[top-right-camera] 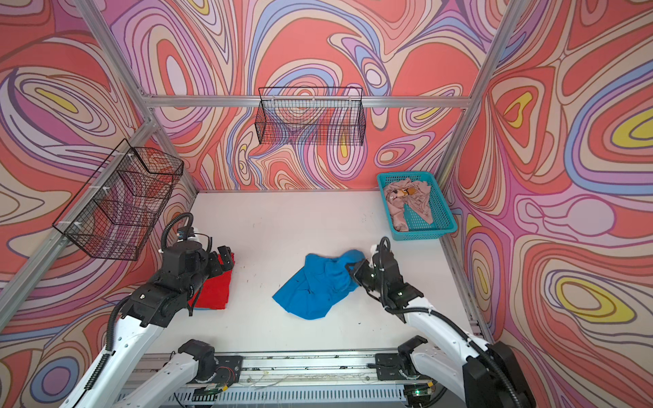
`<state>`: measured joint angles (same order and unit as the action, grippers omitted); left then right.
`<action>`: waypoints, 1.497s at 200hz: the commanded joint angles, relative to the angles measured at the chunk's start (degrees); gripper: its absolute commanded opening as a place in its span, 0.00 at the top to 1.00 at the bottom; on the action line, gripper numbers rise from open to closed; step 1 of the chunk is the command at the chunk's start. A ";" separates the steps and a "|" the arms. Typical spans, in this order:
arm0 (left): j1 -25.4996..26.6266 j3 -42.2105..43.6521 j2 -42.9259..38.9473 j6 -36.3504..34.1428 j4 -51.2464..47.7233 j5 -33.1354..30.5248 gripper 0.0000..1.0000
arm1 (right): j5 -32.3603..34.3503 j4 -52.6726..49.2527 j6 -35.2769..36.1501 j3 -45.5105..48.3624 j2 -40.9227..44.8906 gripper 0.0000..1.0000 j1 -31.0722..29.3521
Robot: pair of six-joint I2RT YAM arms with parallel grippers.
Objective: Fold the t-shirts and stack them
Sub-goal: 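Lay the blue t-shirt on the table and open the right gripper, then move the right gripper to the blue t-shirt edge farthest from the robot and pinch it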
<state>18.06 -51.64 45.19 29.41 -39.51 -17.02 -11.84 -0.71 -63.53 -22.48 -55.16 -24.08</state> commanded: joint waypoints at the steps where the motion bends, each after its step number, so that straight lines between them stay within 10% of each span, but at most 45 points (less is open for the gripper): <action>1: 0.08 -0.58 1.37 0.88 -2.66 -0.94 0.00 | 11.85 -4.53 3.96 -3.49 9.11 0.89 -0.09; 13: 0.09 -0.48 1.48 0.94 -2.34 -0.24 0.00 | 19.04 -14.12 7.18 -6.75 11.87 0.60 -0.09; 33: 0.06 -0.39 1.61 0.77 -1.78 0.33 0.00 | 27.38 -26.78 12.53 -14.62 10.10 0.41 -0.04; 85: -0.18 -0.57 1.74 0.74 -2.11 0.80 0.00 | 32.31 -37.13 18.27 -30.10 -1.07 0.22 -0.09; 125: -0.25 -0.51 1.92 0.77 -2.43 1.59 0.00 | 25.95 -33.16 21.10 -31.96 0.00 0.26 -0.07; 159: -0.53 -0.75 2.27 0.83 -2.15 2.17 0.00 | 18.44 -36.31 27.52 -40.37 -18.24 0.27 -4.19; 228: -0.56 -0.77 2.97 0.86 -3.11 2.44 0.00 | 29.92 -49.74 41.32 -62.57 -50.67 0.22 -16.41; 299: -0.50 -0.84 3.59 0.73 -2.88 3.13 0.00 | 39.16 -53.51 43.37 -65.03 -60.99 0.45 -17.67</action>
<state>17.91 -51.64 48.51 29.43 -40.97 -14.11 23.38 -51.66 -21.85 -86.59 -114.34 -41.65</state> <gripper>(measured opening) 0.999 0.585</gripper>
